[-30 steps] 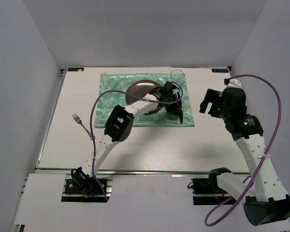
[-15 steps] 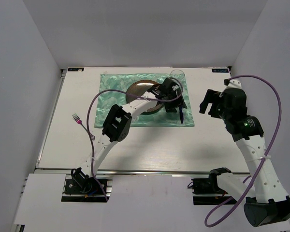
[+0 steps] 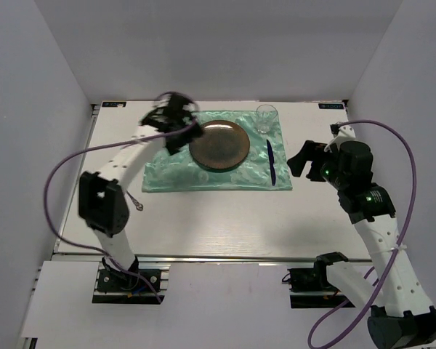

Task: Set the dinner table for one person

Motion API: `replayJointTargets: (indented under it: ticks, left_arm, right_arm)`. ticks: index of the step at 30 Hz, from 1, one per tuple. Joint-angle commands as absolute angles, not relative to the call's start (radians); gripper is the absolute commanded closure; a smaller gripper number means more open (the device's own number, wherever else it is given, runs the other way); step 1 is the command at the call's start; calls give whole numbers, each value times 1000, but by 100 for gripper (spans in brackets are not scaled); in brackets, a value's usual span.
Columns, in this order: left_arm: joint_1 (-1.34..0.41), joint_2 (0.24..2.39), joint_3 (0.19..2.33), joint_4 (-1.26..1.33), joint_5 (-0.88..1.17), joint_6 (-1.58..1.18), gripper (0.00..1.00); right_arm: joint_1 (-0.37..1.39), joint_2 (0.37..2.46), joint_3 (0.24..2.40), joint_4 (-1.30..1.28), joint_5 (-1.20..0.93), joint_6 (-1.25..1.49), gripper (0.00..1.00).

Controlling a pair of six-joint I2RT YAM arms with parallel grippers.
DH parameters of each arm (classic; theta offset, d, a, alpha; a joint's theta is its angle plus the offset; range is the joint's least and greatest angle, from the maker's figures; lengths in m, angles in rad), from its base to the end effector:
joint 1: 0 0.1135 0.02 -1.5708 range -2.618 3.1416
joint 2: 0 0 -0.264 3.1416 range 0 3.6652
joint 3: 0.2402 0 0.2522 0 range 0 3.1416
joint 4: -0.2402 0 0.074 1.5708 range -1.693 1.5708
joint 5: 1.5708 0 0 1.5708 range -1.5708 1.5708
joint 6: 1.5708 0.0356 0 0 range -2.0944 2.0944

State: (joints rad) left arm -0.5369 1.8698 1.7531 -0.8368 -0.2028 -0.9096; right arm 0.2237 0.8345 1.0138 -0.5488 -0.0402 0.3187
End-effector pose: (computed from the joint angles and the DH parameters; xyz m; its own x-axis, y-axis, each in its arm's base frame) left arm 0.3569 -0.2041 0.3081 -0.7466 -0.4553 -0.4851 -0.3069 0.8827 -0.3560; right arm 0.1705 0.0403 0.3723 -0.4153 0.2266 -0.8810 -0.1349 0.9424 0.3060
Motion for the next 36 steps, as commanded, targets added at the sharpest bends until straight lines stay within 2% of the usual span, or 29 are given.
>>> replayJointTargets:
  ticks: [1,3,7,15,18,21,24,27,29,33,36]
  left_arm:
    - [-240,1720,1496,-905,-241,-859,2]
    - [-50,1684,1430,-908,-219,-792,2]
    - [157,1654,1312,-879,-149,-707,2]
    - [253,1767,1232,-796,-63,-695,4]
    - [262,1815,1204,-759,-37,-704,9]
    - [262,1860,1187,-747,-26,-721,19]
    - [262,1873,1163,-746,-57,-733,41]
    - [262,1882,1163,-764,-98,-741,72]
    - [271,1887,1172,-794,-123,-746,100]
    - [281,1839,1227,-834,-176,-732,100]
    - [255,1722,1305,-812,-169,-587,100]
  right_arm:
    - [225,853,965,-451,-152,344,11]
    - [227,856,936,-416,-195,356,11]
    - [229,857,891,-358,-245,365,11]
    - [227,881,871,-325,-285,361,11]
    - [227,873,861,-313,-284,356,11]
    - [227,873,857,-311,-282,351,11]
    - [226,870,862,-314,-276,347,11]
    - [225,864,865,-319,-264,342,11]
    - [224,861,864,-318,-262,342,11]
    - [224,854,868,-327,-259,333,11]
    - [221,850,867,-333,-253,325,11]
